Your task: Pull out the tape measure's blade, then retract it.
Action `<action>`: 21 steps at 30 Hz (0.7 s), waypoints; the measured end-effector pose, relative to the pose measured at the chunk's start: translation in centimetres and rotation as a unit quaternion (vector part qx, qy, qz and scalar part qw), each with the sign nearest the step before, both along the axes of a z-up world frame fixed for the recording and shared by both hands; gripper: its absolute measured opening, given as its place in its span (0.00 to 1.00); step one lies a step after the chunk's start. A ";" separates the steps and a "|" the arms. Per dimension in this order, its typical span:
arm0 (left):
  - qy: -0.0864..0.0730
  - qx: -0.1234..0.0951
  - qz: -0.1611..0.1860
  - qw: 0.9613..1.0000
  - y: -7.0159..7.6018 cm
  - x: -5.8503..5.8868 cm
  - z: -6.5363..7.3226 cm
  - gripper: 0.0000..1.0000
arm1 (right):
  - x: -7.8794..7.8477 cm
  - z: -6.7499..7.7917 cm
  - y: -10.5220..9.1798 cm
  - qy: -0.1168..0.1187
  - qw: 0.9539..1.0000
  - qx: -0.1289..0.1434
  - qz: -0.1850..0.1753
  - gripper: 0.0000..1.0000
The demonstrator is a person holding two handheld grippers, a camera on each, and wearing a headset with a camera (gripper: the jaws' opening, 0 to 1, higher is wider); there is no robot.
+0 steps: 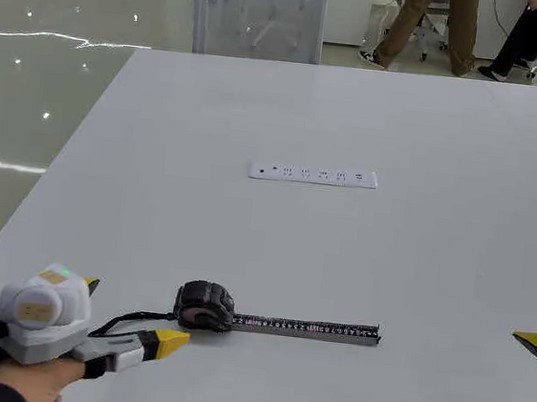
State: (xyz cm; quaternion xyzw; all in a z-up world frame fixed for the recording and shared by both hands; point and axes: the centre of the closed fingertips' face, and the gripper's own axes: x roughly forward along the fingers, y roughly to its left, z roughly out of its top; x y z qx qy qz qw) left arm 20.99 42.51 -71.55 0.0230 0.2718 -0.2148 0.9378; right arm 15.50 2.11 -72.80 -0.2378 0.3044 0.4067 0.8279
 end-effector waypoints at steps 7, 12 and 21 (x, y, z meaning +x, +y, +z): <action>-0.017 -0.003 0.027 0.999 -2.6 2.1 -0.8 1.00 | 2.7 -1.6 1.9 0.012 0.998 -0.025 0.049 0.98; -0.018 -0.016 0.028 0.999 -3.9 2.7 -1.8 1.00 | 4.5 -2.4 2.8 0.021 0.995 -0.049 0.082 0.98; -0.031 -0.015 0.049 0.998 -5.6 3.8 -3.5 1.00 | 7.2 -3.8 5.4 0.035 0.988 -0.072 0.135 0.95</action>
